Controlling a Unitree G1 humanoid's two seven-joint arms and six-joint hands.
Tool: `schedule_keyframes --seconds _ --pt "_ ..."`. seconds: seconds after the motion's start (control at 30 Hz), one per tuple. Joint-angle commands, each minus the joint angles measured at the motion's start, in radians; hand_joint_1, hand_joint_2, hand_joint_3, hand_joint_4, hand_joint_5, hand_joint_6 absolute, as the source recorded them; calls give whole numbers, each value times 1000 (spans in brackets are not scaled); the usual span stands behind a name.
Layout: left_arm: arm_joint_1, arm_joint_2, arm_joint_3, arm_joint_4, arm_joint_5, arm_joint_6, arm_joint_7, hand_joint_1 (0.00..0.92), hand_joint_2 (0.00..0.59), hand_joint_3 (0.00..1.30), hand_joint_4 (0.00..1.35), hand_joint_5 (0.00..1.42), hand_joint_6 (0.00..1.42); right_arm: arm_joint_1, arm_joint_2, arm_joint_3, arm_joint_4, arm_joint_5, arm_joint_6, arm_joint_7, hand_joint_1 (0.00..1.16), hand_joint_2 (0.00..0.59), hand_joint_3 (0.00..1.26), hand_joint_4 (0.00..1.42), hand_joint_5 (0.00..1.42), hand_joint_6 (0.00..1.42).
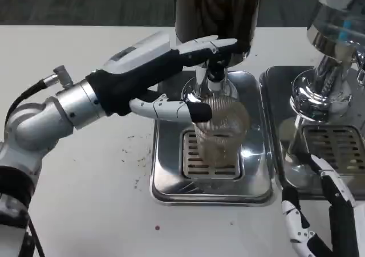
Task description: Grasp the cup under the faucet to collect the drink, then remove the cup.
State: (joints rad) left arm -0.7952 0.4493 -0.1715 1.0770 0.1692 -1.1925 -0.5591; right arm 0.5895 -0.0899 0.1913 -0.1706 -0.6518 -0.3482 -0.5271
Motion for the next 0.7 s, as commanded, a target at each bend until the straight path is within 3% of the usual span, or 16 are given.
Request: schedule_keyframes --seconds 0.03,0.33,0.7 --pt "0 21 -41 8 79 -20 23 0 50 129 18 21 0 -12 -7 -10 -18 31 -17 20 396 399 202 135 171 197" --pt "-9 39 -73 10 125 -34 96 0 48 124 5 10 0 -40 -18 -24 -38 103 -24 99 478 314 112 58 126 183" --pt "-13 48 -101 9 136 -35 131 0 53 116 4 8 0 -132 -58 -40 -36 220 8 285 637 220 0 0 26 118"
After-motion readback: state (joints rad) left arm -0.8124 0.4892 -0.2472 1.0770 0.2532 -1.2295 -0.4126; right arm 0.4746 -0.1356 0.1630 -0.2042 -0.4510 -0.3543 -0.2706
